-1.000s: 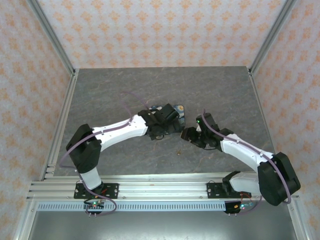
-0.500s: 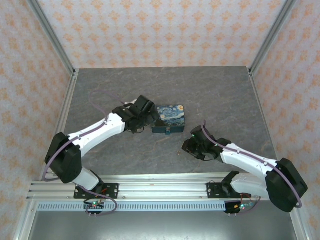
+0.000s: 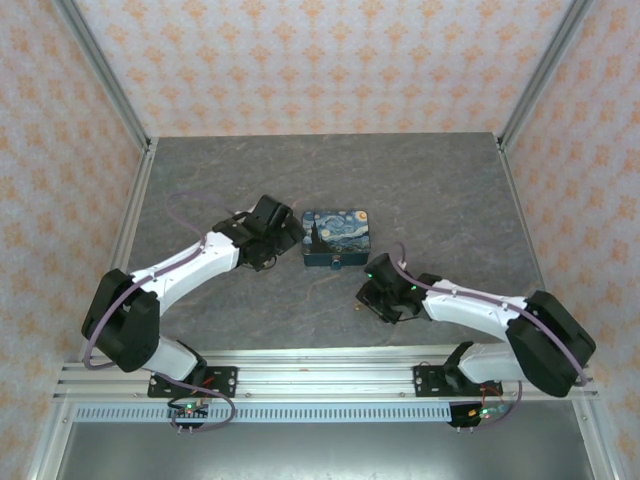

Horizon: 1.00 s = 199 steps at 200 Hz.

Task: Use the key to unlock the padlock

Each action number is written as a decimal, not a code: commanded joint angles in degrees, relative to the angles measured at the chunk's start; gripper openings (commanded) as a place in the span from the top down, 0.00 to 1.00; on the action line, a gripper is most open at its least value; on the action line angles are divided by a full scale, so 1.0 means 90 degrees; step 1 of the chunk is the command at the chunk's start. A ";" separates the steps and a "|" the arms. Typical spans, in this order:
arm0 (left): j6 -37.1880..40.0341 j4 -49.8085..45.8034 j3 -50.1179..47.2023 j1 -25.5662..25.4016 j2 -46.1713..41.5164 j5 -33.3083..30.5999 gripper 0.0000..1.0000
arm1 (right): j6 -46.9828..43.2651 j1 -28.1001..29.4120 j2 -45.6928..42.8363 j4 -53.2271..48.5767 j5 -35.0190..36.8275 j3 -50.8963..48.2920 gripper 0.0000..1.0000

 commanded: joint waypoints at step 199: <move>0.0127 0.0926 -0.0374 0.0827 0.0068 0.1214 0.00 | -0.0321 0.0624 0.2688 -0.1859 -0.0237 0.2312 0.65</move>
